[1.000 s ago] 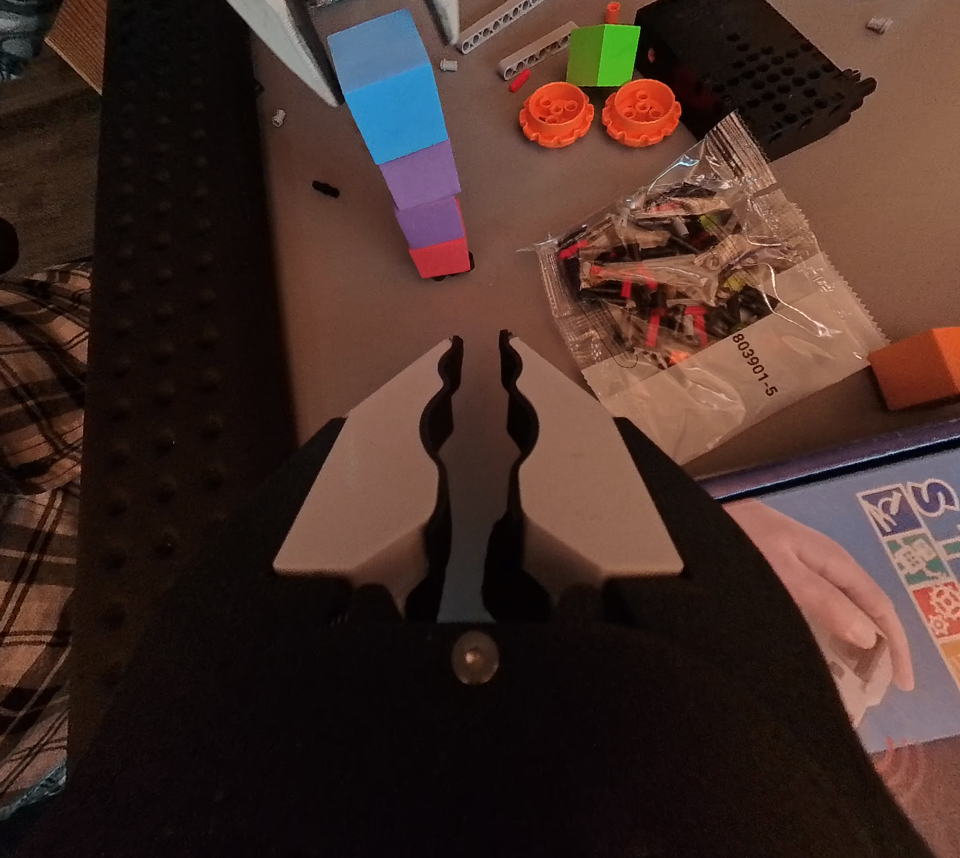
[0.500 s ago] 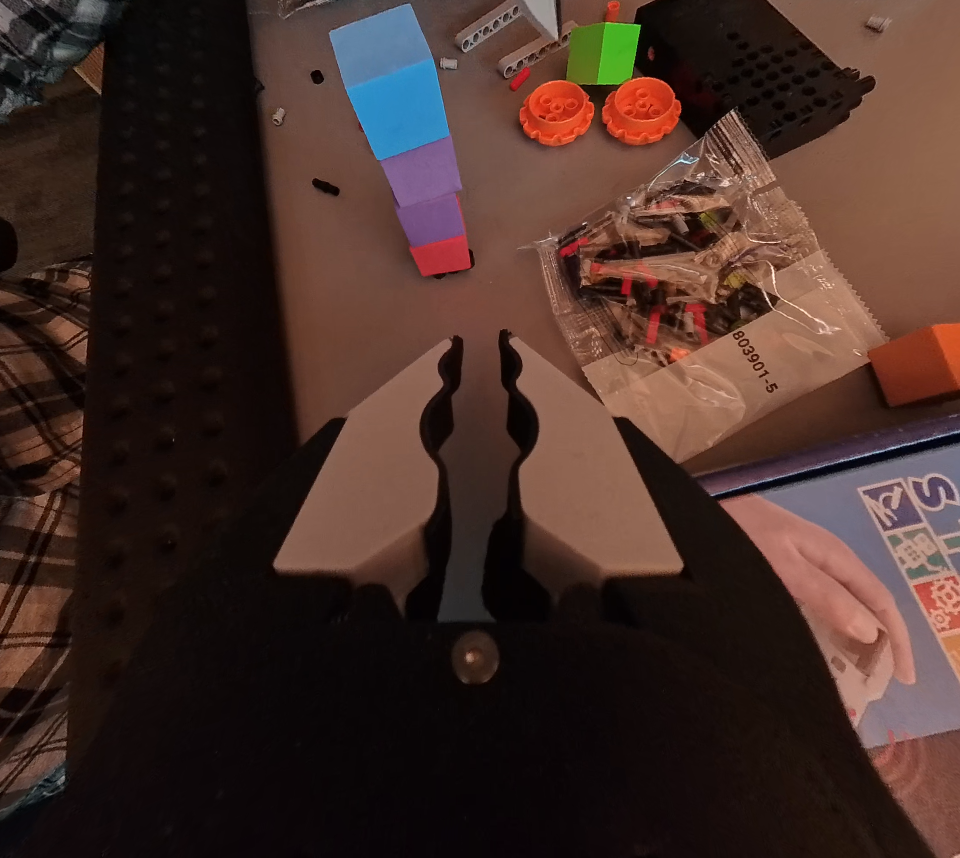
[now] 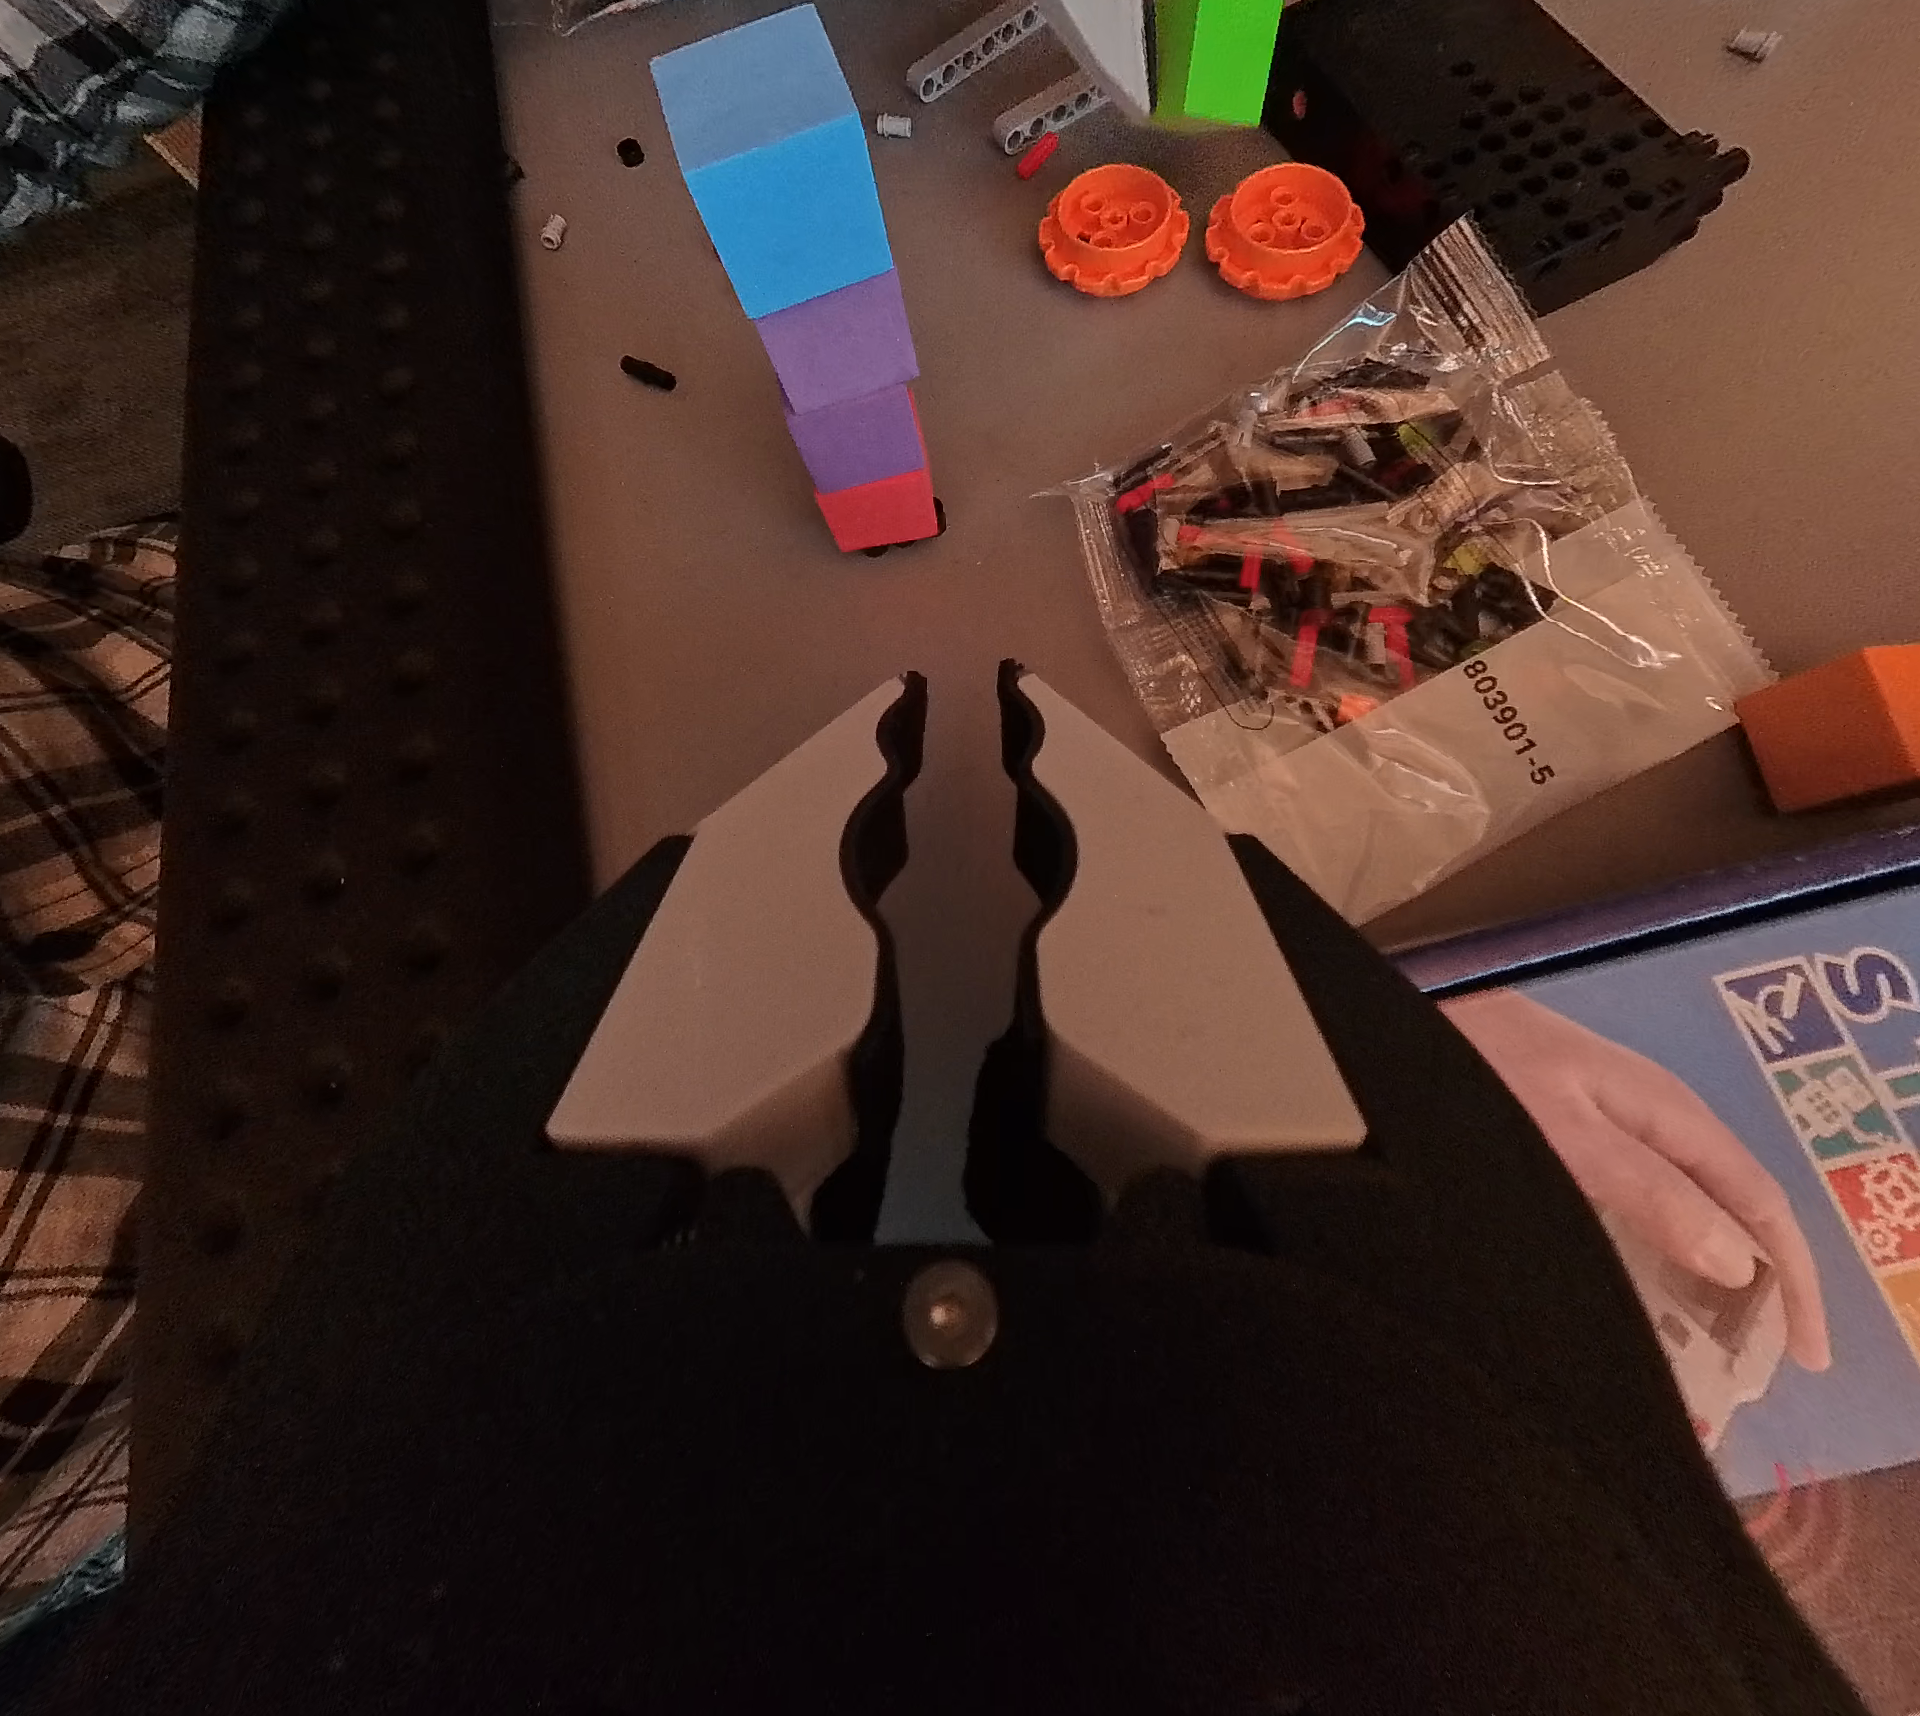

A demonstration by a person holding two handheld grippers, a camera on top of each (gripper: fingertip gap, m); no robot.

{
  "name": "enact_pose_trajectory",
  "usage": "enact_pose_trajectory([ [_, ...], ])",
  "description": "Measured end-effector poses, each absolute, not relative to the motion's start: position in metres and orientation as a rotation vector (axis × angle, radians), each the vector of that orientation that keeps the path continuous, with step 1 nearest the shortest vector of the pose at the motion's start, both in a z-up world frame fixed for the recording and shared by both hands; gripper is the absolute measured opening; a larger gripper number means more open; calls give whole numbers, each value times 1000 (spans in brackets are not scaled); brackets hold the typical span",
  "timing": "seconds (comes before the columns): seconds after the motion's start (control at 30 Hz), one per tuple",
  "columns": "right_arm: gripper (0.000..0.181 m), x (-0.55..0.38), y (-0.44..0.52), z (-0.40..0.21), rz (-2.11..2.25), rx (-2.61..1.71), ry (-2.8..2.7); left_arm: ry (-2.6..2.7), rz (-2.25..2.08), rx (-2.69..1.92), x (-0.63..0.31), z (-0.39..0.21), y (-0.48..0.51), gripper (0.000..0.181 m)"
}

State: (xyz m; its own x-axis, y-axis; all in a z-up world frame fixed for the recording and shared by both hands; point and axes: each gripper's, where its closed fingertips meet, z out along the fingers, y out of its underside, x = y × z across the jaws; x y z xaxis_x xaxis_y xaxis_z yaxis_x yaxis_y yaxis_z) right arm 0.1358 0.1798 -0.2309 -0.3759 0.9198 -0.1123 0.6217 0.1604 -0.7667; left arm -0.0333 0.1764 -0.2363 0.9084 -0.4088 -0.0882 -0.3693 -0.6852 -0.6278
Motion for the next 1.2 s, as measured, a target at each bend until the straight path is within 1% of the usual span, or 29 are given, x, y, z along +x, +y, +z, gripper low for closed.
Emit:
enact_pose_trajectory([
  [0.2,13,136,180,-230,1073,-1462,-2060,584,-221,-2122,17,-164,170,31],
  [0.4,13,135,179,-227,1083,-1456,-2049,662,-395,-1909,74,-127,148,31],
  [0.67,13,135,178,-226,1099,-1453,-2046,621,-648,-1747,97,-128,142,31],
  [1.0,13,135,177,-227,1104,-1450,-2050,622,-697,-1779,91,-154,145,31],
  [1.2,13,135,177,-226,1107,-1448,-2048,646,-700,-1752,89,-149,140,31],
])
